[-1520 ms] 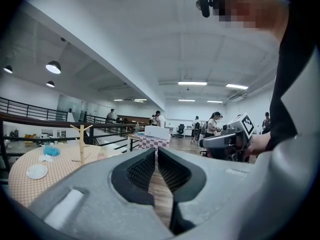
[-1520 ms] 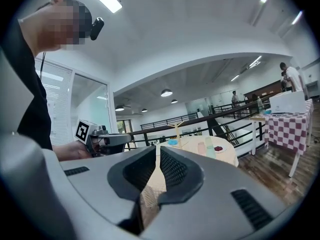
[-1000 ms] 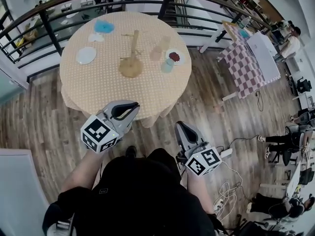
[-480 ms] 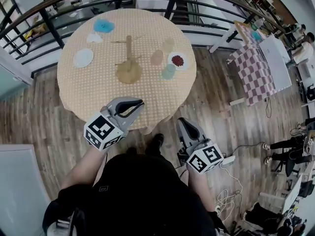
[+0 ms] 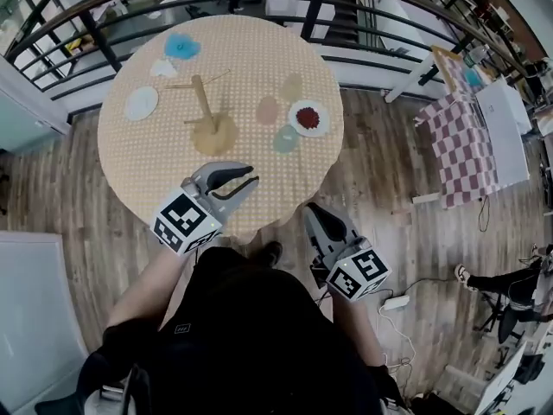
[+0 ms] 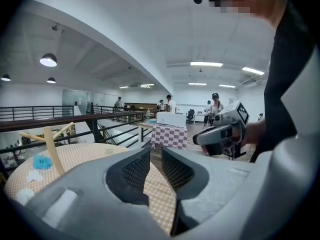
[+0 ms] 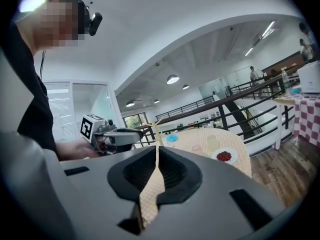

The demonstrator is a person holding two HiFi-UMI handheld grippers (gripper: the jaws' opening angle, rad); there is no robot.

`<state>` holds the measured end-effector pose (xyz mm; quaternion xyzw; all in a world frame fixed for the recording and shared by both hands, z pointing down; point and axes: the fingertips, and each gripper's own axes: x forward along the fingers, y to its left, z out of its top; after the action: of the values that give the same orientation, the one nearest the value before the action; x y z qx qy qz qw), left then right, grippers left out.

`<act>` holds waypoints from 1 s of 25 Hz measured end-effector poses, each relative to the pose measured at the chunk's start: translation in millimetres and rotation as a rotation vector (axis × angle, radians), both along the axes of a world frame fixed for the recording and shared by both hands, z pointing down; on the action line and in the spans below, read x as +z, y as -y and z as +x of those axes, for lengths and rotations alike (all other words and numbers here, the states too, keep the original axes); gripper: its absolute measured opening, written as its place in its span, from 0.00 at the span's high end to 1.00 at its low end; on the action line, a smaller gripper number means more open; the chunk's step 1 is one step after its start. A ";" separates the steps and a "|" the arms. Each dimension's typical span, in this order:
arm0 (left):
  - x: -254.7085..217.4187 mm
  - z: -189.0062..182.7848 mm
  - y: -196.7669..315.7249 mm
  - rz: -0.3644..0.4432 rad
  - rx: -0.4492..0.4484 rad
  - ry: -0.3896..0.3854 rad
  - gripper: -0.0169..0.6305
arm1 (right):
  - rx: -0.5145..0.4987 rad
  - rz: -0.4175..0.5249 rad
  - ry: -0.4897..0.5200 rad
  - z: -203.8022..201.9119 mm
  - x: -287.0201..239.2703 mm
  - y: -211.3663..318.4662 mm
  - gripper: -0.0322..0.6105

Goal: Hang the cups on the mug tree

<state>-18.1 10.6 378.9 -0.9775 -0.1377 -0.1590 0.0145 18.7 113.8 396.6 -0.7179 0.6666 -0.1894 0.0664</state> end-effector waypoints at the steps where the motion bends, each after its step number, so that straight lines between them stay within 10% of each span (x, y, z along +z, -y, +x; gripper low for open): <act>1: 1.5 7.1 -1.7 0.007 0.004 0.008 0.88 | -0.017 -0.005 0.001 4.4 2.2 2.5 0.91; 15: 37.6 79.1 30.8 0.040 0.069 0.095 0.86 | 0.001 -0.044 0.031 56.5 15.8 55.7 0.91; 25: 114.1 145.4 32.0 0.134 0.127 0.306 0.72 | -0.040 -0.100 0.087 103.4 59.2 53.4 0.91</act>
<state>127.3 -21.4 493.0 -0.9282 -0.1889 -0.3133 0.0684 122.1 60.5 455.8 -0.6980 0.6670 -0.2549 0.0554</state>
